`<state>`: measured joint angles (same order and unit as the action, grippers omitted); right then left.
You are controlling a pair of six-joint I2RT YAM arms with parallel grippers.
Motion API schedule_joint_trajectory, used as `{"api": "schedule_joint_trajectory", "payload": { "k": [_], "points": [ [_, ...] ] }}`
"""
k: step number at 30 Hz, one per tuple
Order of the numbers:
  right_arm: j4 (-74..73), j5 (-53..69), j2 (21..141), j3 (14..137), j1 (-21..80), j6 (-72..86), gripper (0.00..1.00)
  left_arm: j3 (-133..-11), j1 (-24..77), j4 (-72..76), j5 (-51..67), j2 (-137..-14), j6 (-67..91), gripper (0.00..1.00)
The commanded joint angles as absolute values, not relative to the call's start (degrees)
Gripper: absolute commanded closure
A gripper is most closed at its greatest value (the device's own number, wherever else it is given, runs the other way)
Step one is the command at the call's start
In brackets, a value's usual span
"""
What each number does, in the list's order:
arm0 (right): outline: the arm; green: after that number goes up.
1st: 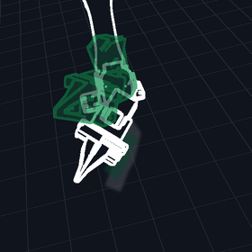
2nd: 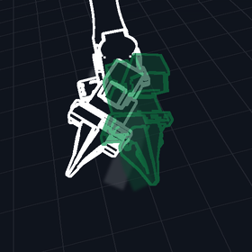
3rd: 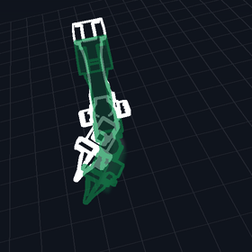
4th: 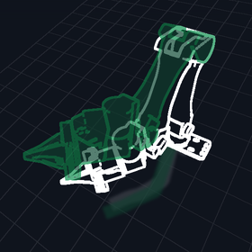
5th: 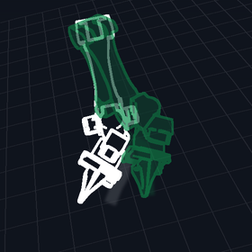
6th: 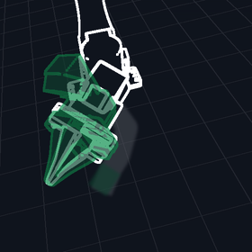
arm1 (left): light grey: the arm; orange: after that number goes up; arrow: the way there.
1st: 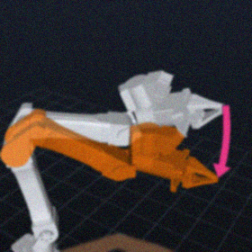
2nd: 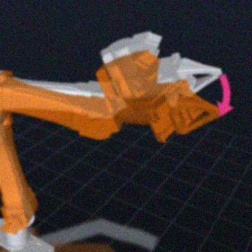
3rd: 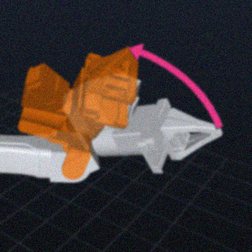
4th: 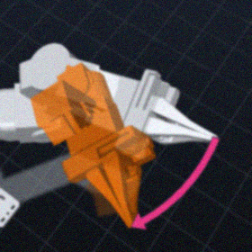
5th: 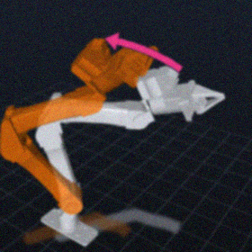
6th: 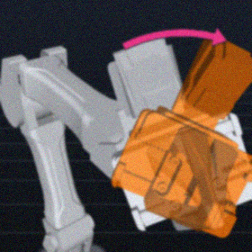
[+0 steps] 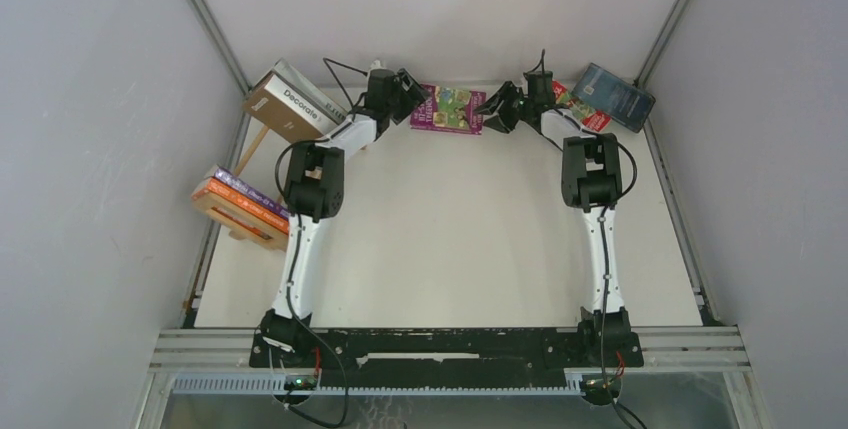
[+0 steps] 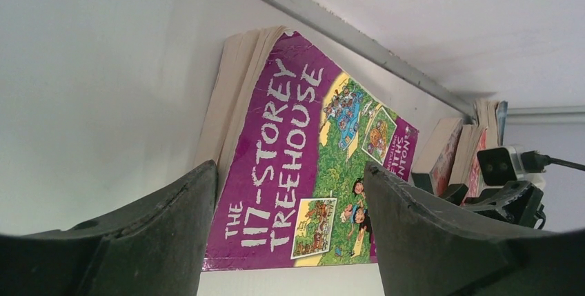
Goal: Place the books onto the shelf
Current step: Move the book to the center of the board.
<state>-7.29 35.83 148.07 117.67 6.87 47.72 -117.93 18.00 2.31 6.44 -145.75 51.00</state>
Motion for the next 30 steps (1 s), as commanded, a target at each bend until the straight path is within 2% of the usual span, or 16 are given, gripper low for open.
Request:
{"api": "schedule_joint_trajectory", "payload": {
  "k": [1,11,30],
  "points": [
    [-6.7,40.6,143.0,115.7,11.8,46.8,0.40,-114.6,25.2,0.4,18.7,-141.0,52.1,0.21],
    [-8.4,40.3,138.9,111.1,11.8,43.8,0.40,-113.4,27.3,-2.6,20.0,-139.1,50.8,0.21],
    [-9.9,41.7,125.5,93.4,14.6,37.1,0.39,-96.6,31.6,-4.8,20.5,-126.2,46.9,0.21]
  ]
}}
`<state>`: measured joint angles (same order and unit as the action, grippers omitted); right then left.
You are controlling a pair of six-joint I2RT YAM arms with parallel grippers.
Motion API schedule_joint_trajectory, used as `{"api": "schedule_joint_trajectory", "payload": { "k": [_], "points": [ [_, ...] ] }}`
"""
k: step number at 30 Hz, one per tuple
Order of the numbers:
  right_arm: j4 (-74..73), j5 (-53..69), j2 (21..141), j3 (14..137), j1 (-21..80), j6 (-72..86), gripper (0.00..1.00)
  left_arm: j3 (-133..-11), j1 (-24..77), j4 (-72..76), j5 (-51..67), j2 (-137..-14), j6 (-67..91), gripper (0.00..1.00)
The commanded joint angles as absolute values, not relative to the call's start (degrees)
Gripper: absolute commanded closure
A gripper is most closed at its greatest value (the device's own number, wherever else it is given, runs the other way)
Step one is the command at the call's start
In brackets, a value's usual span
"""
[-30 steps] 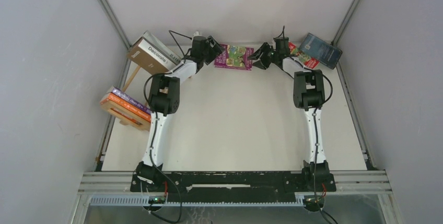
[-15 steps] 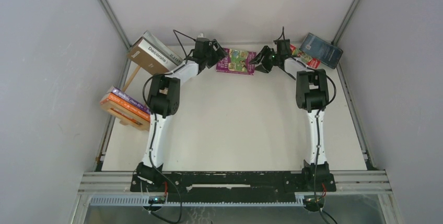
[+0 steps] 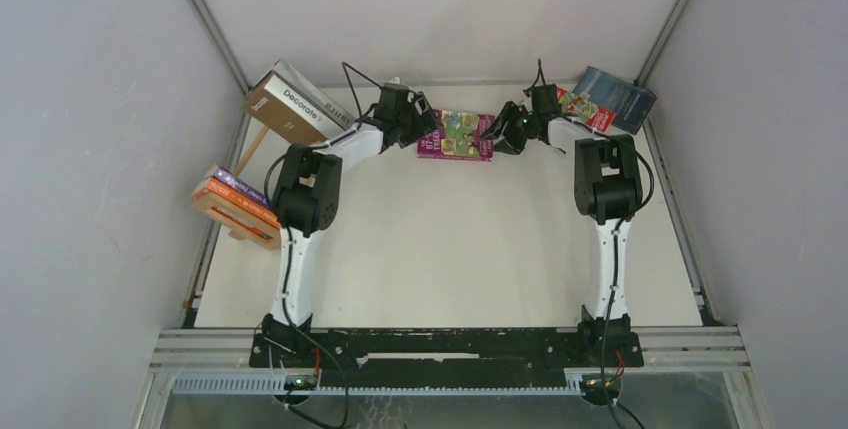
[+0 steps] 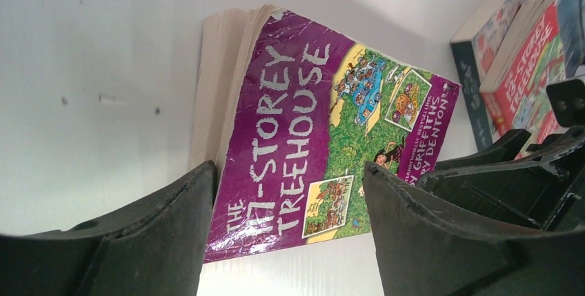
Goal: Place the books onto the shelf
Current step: Move the book to the center of the board.
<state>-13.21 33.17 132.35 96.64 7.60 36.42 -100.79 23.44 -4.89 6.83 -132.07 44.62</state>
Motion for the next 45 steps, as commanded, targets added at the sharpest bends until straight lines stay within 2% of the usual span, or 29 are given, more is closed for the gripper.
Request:
{"api": "schedule_joint_trajectory", "payload": {
  "k": [1,16,22,26,35,45],
  "points": [
    [-9.4,41.7,124.4,91.7,14.9,37.1,0.39,-95.4,32.0,-4.8,20.6,-125.3,46.7,0.21],
    [-6.1,37.0,105.0,65.6,21.2,36.6,0.39,-75.9,39.7,-4.4,17.5,-110.8,46.0,0.21],
    [-6.7,34.3,97.5,57.3,23.0,36.9,0.39,-71.7,44.2,-4.9,17.4,-107.2,46.4,0.21],
    [-9.0,32.9,92.3,53.6,23.8,36.6,0.39,-72.3,46.3,-6.5,18.2,-106.4,45.9,0.21],
    [-19.0,30.6,83.1,51.4,23.4,33.6,0.38,-81.9,48.3,-12.6,23.2,-111.4,43.1,0.21],
    [-25.1,30.2,79.4,51.1,19.9,31.4,0.35,-90.4,48.8,-15.8,26.9,-117.4,41.9,0.22]
  ]
}}
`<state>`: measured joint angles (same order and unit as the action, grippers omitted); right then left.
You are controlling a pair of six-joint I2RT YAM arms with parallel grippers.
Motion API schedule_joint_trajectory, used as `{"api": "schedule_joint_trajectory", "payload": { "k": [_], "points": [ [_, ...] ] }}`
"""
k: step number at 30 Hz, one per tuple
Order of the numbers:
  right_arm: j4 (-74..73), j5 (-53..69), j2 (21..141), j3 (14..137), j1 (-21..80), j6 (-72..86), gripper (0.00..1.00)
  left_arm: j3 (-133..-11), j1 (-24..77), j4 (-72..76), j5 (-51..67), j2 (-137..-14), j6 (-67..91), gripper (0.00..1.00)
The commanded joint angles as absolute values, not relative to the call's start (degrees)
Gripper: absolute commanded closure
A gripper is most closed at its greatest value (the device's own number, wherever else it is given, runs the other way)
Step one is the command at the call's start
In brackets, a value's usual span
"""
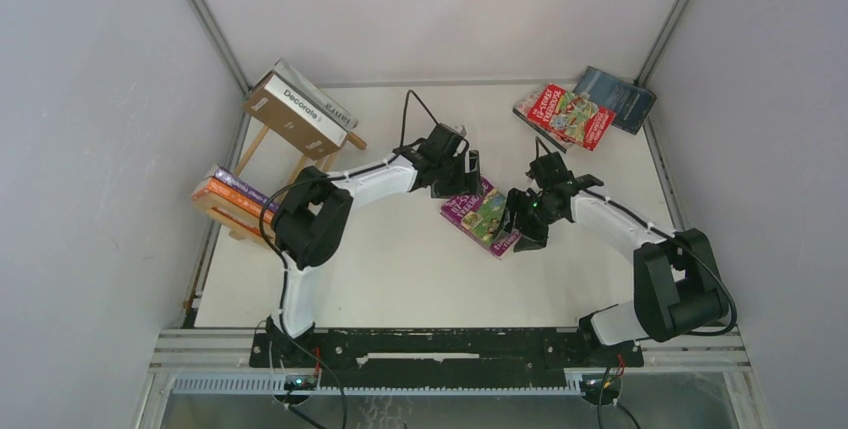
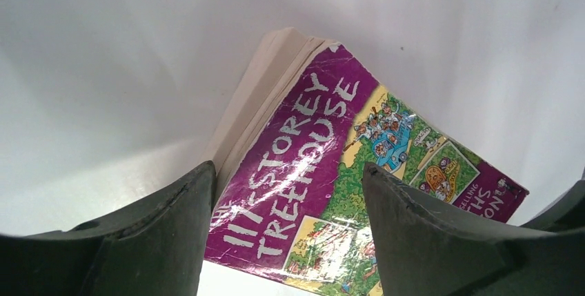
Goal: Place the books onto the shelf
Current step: Move the book to the center of the board.
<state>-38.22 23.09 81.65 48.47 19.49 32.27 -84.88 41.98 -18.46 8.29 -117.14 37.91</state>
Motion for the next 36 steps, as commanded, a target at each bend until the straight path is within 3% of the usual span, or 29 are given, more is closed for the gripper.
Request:
{"api": "schedule_joint_trajectory", "payload": {
  "k": [1,9,15,24,36],
  "points": [
    [-25.0,30.2,79.1,50.7,19.9,31.6,0.35,-90.5,48.8,-15.8,27.1,-117.6,41.8,0.21],
    [-27.3,28.7,75.4,49.1,21.2,32.7,0.27,-89.0,49.0,-16.3,28.0,-117.0,40.6,0.18],
    [-31.7,26.8,71.3,49.2,21.1,33.1,0.12,-88.5,48.9,-17.1,28.5,-115.4,39.7,0.13],
    [-37.2,22.9,66.6,51.7,21.0,34.1,0.11,-86.7,48.6,-18.5,26.8,-111.3,38.4,0.09],
    [-43.6,11.3,61.7,47.8,28.0,42.4,0.06,-80.3,48.0,-17.4,26.3,-108.4,37.1,0.06]
  ]
}}
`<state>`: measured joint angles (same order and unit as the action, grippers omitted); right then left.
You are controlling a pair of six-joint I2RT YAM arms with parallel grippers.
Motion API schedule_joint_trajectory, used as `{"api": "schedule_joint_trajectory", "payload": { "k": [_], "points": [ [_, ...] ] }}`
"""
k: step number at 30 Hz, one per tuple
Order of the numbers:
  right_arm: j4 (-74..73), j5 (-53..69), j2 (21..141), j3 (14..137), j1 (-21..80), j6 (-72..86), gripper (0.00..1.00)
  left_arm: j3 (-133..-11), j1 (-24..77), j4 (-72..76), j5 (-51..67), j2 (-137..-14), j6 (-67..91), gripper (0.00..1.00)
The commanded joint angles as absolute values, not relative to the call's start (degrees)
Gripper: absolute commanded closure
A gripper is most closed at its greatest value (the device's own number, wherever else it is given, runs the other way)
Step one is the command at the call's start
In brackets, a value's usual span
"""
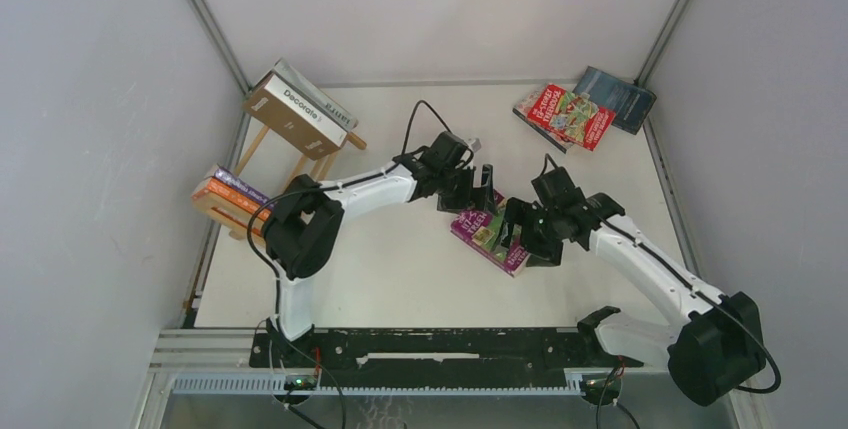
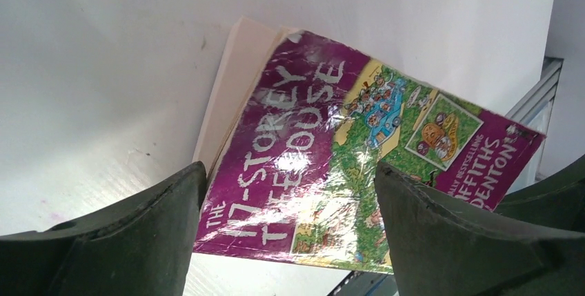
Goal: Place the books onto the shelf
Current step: Move the book to the center of the board.
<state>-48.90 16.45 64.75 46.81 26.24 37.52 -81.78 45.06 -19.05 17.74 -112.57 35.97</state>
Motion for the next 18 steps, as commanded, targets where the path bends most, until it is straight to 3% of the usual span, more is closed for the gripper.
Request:
{"api": "schedule_joint_trajectory", "payload": {
  "k": [1,6,18],
  "points": [
    [-44.0,9.8,61.2,47.5,28.1,43.4,0.05,-79.9,47.9,-17.3,26.0,-108.5,37.0,0.06],
    [-44.4,4.9,60.2,45.7,28.0,48.1,0.02,-76.9,45.9,-14.7,25.1,-108.6,39.1,0.00],
    [-47.1,-4.1,58.8,40.9,28.0,57.9,0.01,-71.2,39.6,-6.9,22.8,-103.9,45.6,0.00]
  ]
}}
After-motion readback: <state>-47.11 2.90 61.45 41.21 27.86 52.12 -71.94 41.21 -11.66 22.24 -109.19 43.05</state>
